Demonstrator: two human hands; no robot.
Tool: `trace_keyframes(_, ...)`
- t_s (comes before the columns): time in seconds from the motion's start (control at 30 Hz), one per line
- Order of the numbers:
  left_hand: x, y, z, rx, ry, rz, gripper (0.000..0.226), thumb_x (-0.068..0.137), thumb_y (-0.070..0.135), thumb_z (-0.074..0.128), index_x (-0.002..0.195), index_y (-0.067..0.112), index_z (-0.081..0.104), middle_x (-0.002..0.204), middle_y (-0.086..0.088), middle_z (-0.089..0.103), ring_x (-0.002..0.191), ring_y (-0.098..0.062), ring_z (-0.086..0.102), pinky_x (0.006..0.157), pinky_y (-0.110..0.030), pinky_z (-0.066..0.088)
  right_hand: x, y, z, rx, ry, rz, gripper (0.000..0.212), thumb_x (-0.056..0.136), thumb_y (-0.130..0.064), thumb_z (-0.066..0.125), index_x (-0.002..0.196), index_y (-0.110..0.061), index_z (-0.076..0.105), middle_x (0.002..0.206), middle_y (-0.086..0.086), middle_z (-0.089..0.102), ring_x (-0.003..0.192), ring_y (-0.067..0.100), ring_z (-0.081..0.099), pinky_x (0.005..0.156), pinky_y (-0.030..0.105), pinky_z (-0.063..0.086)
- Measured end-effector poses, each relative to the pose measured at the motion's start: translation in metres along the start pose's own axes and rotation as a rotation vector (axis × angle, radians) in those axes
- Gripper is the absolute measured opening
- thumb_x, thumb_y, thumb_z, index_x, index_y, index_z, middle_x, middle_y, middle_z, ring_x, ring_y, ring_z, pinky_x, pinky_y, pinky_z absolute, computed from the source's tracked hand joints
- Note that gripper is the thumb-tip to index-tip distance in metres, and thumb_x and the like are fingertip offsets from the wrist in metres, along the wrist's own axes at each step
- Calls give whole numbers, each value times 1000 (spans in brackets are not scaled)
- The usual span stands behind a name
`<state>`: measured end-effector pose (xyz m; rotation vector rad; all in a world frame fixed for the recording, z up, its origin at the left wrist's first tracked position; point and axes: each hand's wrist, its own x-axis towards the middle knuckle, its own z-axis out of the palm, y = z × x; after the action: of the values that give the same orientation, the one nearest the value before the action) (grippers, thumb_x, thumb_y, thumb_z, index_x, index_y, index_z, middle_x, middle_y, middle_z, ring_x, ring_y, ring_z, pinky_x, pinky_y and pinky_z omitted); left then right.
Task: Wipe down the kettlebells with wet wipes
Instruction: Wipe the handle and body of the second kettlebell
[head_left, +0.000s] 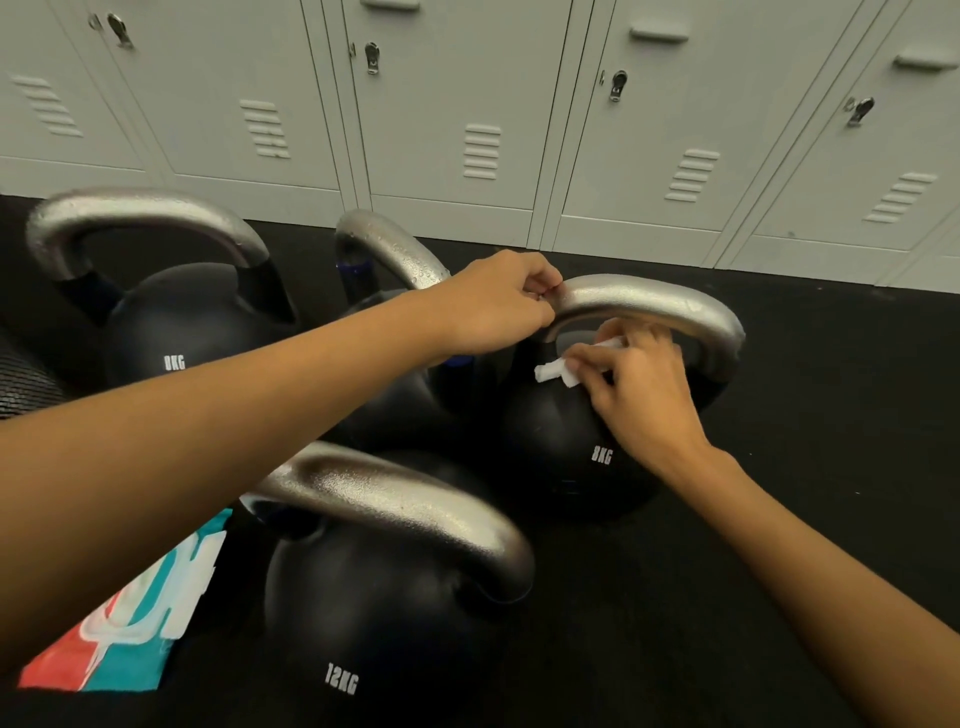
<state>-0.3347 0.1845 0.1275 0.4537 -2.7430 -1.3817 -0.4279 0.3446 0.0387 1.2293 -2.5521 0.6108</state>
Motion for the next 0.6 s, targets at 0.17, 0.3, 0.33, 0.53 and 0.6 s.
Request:
trace_keyframes(0.17,0,1,0,13,-8,-6,37,89,9,55,125,20,56,121,2,61,112,-10,57,104,-26,41,7,-6,2,19,35,27,12,91,-16,66,88,-12,78,99,11,60,100,31,52,83,37,34)
trace_keyframes(0.3,0,2,1,35,-10,-8,38,89,10,55,125,20,55,121,2,60,112,-11,56,104,-28,41,-3,-16,10,-103,85,-52,10,86,-13,69,91,-9,77,97,13,62,91,35,56,76,41,41)
trace_keyframes(0.33,0,2,1,44,-9,-9,38,89,11,56,125,20,55,122,2,60,113,-11,56,105,-29,41,-4,-15,10,-121,96,-68,9,86,-13,69,90,-9,77,95,12,62,89,34,56,75,41,42)
trace_keyframes(0.53,5,3,3,70,24,-24,34,86,12,58,119,19,59,116,1,63,110,-13,58,103,-34,44,-18,-25,9,-141,-28,-323,3,78,-19,76,80,-17,75,85,3,58,78,27,53,68,37,41)
trace_keyframes(0.6,5,5,1,52,16,-22,30,87,12,57,116,18,61,113,1,65,107,-12,59,100,-31,46,-23,-31,6,-90,-162,-377,4,82,-20,72,85,-19,76,88,1,58,81,24,53,69,35,39)
